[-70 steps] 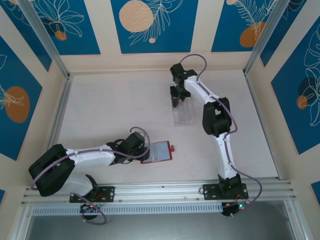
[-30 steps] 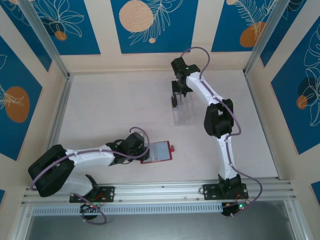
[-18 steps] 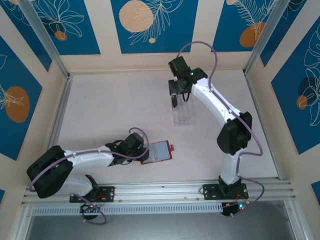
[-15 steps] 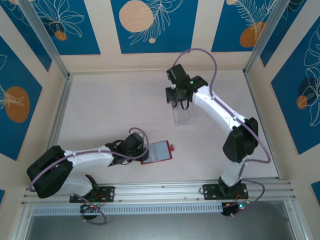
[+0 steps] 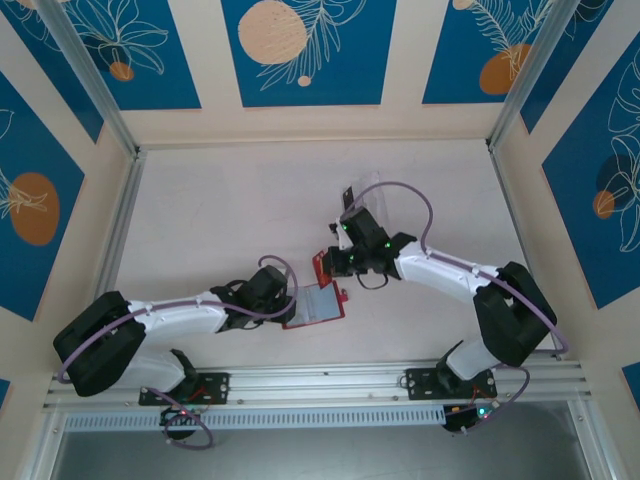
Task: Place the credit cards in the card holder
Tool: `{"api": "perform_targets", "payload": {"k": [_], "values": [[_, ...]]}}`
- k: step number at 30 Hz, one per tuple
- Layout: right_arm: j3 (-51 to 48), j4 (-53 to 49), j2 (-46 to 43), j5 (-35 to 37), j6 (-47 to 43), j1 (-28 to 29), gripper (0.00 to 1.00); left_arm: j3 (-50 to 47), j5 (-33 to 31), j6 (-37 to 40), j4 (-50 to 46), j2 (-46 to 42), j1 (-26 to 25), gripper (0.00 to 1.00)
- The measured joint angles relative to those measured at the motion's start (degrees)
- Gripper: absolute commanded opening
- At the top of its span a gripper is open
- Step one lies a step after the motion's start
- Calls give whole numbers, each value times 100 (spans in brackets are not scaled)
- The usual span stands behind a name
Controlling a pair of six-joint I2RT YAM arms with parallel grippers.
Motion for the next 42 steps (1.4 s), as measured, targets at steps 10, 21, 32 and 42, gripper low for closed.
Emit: {"api": "perform_targets", "payload": {"k": [10, 21, 32, 42], "values": [[-1443, 1873, -354, -48, 896, 391, 0, 22, 2, 39, -4, 22, 0, 29], [-1873, 2844, -319, 205, 1379, 636, 0, 42, 24, 39, -4, 37, 0, 28], [-1908, 3034, -15, 404, 1530, 721, 0, 55, 28, 42, -26, 39, 0, 28], [-1910, 3246, 243, 490, 1655, 780, 0, 57, 63, 42, -28, 44, 0, 28]]}}
